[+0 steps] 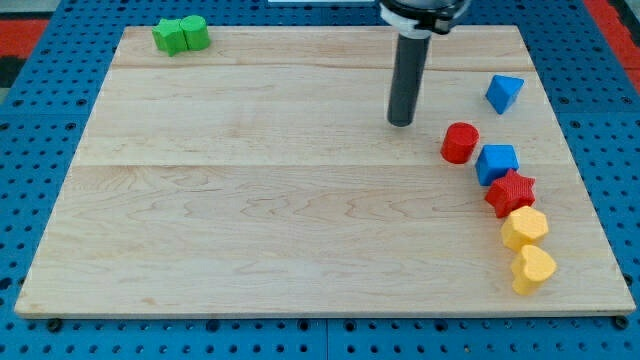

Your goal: Move your arm to the blue triangle

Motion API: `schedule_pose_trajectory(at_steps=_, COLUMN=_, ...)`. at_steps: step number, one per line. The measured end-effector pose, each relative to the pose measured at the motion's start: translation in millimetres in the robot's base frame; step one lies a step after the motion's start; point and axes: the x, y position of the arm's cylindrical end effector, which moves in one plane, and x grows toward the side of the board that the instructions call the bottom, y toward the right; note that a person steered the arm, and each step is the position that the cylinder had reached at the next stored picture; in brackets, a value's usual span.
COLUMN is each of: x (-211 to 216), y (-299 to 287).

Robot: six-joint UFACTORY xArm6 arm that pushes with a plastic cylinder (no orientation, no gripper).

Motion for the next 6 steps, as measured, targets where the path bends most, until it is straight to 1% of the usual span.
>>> schedule_pose_trajectory(at_steps=1, x=0, y=21)
schedule_pose_trajectory(at_steps=3, x=5, y=30)
schedule_pose_trajectory(at_steps=4, x=6, y=63)
schedule_pose_trajectory(at_steps=5, x=6, y=83)
schedule_pose_trajectory(at_steps=6, x=6, y=90)
